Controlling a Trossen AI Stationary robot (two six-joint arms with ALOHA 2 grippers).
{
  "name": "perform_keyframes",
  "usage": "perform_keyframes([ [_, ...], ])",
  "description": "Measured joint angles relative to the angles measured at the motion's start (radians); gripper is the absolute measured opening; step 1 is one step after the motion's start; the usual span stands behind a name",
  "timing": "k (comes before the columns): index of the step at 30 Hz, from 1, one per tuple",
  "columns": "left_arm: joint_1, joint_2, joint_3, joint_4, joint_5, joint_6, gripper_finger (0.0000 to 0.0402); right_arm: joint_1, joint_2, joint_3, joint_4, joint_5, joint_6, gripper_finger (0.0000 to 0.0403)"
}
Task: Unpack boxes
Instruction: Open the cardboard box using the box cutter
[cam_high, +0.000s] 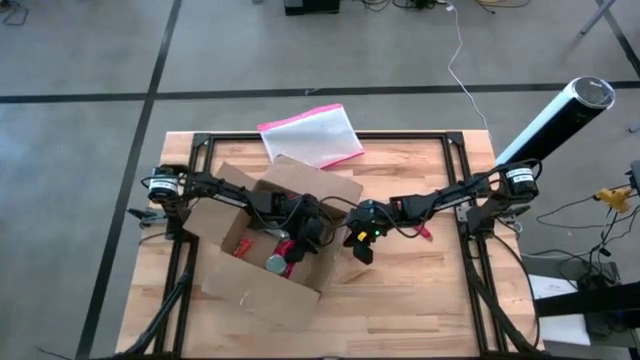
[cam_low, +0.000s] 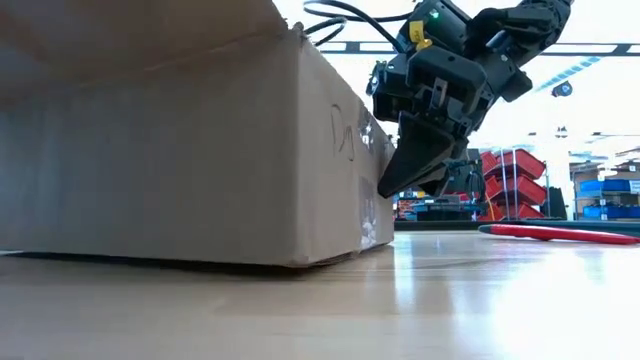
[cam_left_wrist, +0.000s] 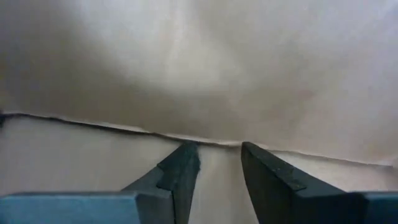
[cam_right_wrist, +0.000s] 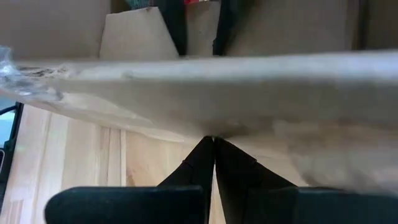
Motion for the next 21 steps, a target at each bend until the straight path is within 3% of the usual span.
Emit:
perform_keyframes([
  [10, 0.001, -0.087, 0.003, 0.015, 0.005, -0.016, 0.0118, 0.0, 0.0, 0.0, 0.002, 0.001, -0.003, 0.0],
  [21, 0.027, -0.195, 0.005, -0.252, -0.055, -0.006, 0.0116, 0.0, -0.102, 0.0, -0.001, -0.021, -0.011, 0.0],
])
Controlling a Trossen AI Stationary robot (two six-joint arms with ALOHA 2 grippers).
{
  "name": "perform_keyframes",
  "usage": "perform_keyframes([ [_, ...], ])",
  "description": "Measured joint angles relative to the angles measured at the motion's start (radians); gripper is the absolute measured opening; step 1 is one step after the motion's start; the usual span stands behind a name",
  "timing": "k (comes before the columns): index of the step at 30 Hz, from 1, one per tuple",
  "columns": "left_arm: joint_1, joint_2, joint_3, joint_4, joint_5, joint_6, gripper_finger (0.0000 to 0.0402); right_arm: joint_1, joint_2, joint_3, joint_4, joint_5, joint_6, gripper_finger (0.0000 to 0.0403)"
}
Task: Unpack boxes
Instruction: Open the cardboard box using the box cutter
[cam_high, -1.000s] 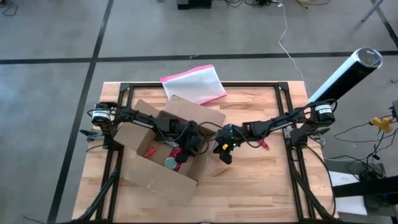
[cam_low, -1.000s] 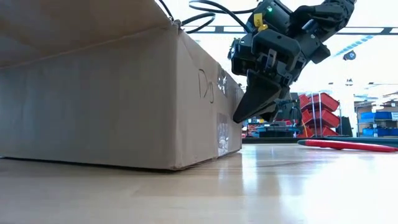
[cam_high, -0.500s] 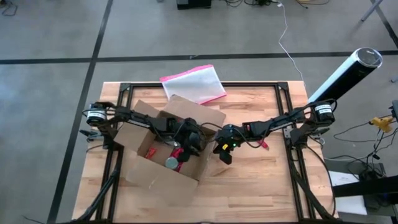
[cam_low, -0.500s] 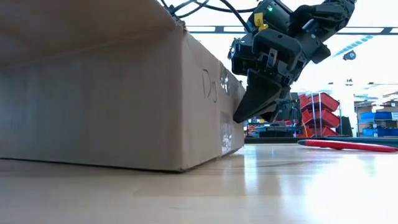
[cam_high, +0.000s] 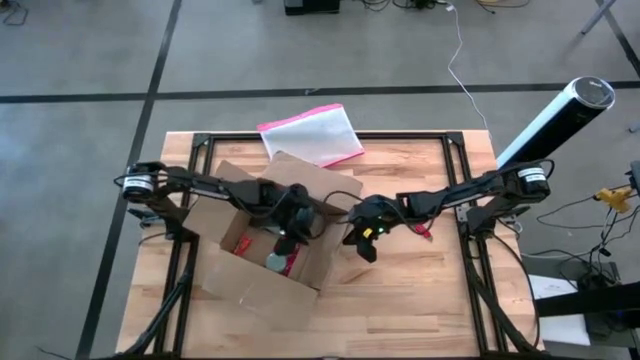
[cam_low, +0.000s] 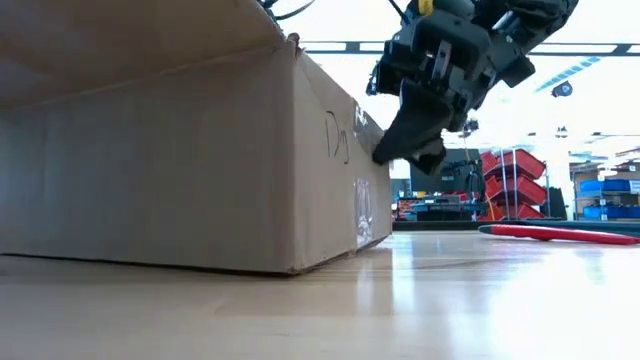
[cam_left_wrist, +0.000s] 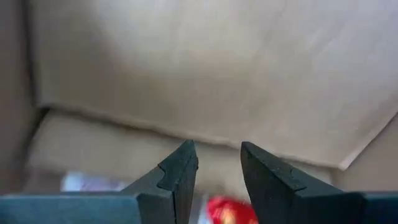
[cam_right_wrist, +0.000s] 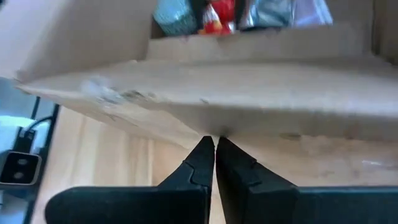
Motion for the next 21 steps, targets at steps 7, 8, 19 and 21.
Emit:
perform_keyframes([
  [7, 0.018, -0.06, 0.001, -0.124, -0.031, 0.02, 0.0116, 0.0, -0.071, 0.049, -0.019, 0.0, -0.022, 0.0],
  [8, 0.018, -0.073, 0.001, -0.127, -0.031, 0.02, 0.0116, -0.002, -0.075, 0.068, -0.032, 0.0, -0.041, 0.0],
  [19, 0.017, -0.285, 0.034, -0.31, 0.07, -0.014, 0.0116, -0.071, -0.024, 0.347, -0.356, 0.0, -0.276, 0.0007],
  [21, 0.016, -0.32, 0.048, -0.374, 0.129, -0.04, 0.0116, -0.087, -0.009, 0.384, -0.38, 0.0, -0.309, 0.0022],
])
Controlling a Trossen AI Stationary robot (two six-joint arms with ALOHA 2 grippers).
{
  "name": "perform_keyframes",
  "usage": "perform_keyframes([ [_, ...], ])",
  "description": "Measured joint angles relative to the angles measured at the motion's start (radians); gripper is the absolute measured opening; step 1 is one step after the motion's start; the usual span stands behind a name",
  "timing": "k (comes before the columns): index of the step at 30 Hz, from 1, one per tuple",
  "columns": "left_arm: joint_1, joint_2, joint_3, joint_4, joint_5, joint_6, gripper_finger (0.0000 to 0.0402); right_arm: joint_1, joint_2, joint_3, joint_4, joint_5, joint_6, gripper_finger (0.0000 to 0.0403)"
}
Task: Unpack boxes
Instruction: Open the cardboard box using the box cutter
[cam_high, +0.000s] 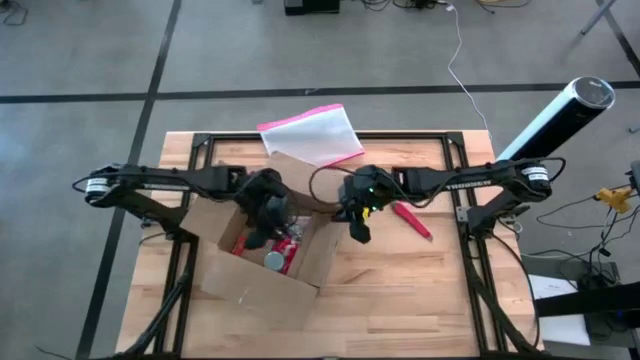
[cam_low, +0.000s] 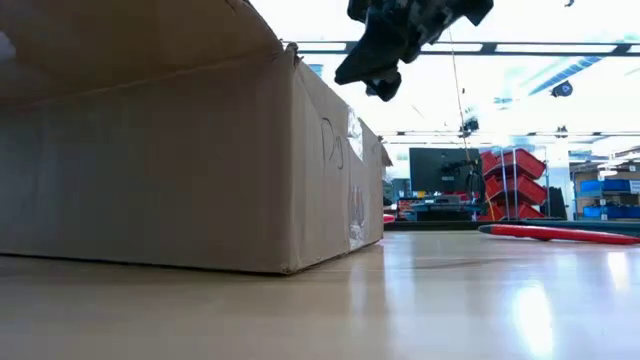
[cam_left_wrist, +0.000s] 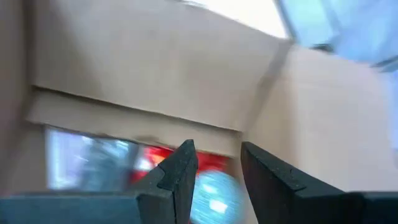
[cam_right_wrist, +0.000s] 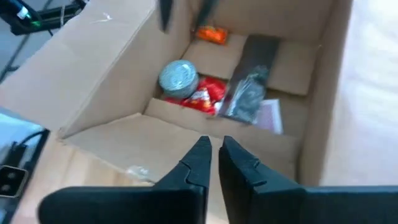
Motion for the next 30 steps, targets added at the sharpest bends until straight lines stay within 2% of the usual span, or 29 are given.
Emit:
perform_keyframes([
  [4, -0.021, -0.051, 0.028, -0.113, 0.084, -0.037, 0.0116, -0.027, 0.027, 0.049, -0.024, -0.005, -0.027, 0.0072],
  [7, -0.065, -0.063, 0.027, -0.158, 0.085, -0.058, 0.0116, -0.044, 0.06, 0.071, -0.042, -0.012, -0.026, 0.0113],
  [14, -0.157, -0.025, 0.027, -0.193, 0.085, -0.102, 0.0117, -0.057, 0.16, 0.122, -0.067, -0.128, -0.038, 0.0182],
  [19, -0.174, 0.014, 0.008, -0.253, 0.08, -0.095, 0.013, -0.057, 0.232, 0.177, -0.105, -0.186, -0.074, 0.0197],
  [23, -0.174, 0.032, -0.017, -0.267, 0.08, -0.093, 0.0148, -0.057, 0.278, 0.22, -0.183, -0.191, -0.127, 0.02],
  [30, -0.174, 0.041, -0.084, -0.253, 0.108, -0.093, 0.017, -0.057, 0.288, 0.262, -0.294, -0.192, -0.211, 0.0201],
])
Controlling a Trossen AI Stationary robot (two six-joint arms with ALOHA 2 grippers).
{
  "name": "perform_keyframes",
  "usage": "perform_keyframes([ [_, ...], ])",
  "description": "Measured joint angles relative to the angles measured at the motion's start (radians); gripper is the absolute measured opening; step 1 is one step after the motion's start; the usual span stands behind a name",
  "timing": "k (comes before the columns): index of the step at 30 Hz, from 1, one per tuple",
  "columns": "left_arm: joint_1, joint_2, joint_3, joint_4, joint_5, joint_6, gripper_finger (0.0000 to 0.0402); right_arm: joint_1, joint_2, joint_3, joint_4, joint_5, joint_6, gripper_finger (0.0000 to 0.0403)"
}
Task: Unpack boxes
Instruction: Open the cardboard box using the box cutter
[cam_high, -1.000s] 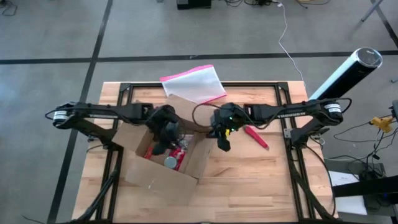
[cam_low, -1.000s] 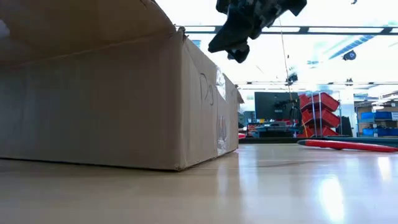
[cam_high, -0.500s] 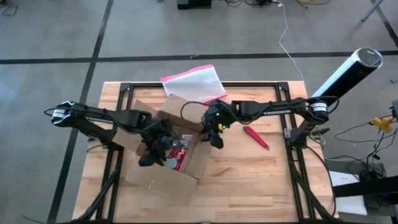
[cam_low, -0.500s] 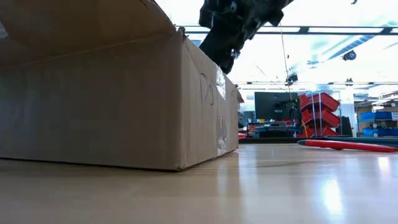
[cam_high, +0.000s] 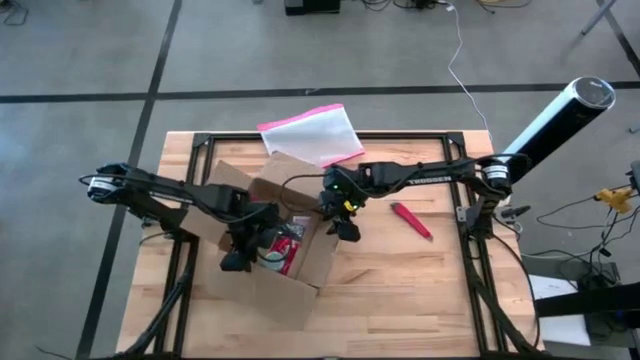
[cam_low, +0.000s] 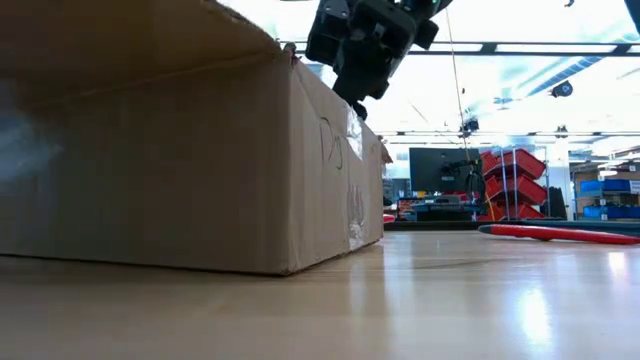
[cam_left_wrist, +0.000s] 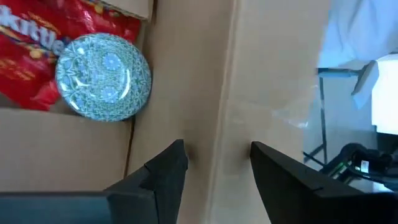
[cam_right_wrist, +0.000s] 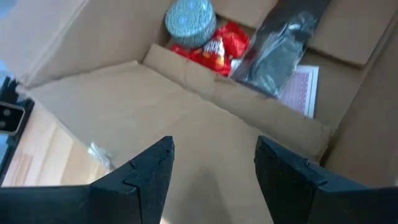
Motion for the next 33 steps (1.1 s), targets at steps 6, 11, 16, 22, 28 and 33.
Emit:
perform_keyframes([
  [6, -0.003, 0.002, -0.061, 0.04, 0.035, 0.0, 0.0177, -0.006, 0.0, 0.02, -0.005, 0.0, -0.001, 0.0201],
  [11, -0.004, 0.004, -0.093, 0.051, 0.003, 0.014, 0.0141, -0.007, 0.0, 0.02, -0.005, 0.0, -0.005, 0.02],
  [16, -0.003, 0.0, -0.097, 0.054, -0.029, 0.054, 0.0024, -0.008, 0.0, 0.02, -0.005, 0.0, -0.032, 0.0199],
  [22, -0.006, -0.002, -0.052, 0.024, -0.163, 0.092, 0.0002, -0.013, 0.001, 0.02, -0.005, 0.0, -0.039, 0.0201],
  [28, -0.004, -0.002, 0.049, -0.071, -0.411, 0.203, 0.0001, -0.018, 0.001, 0.02, -0.004, -0.029, -0.042, 0.02],
  [33, -0.004, -0.002, 0.122, -0.151, -0.52, 0.277, 0.0, -0.021, 0.002, 0.022, -0.005, -0.03, -0.046, 0.0199],
])
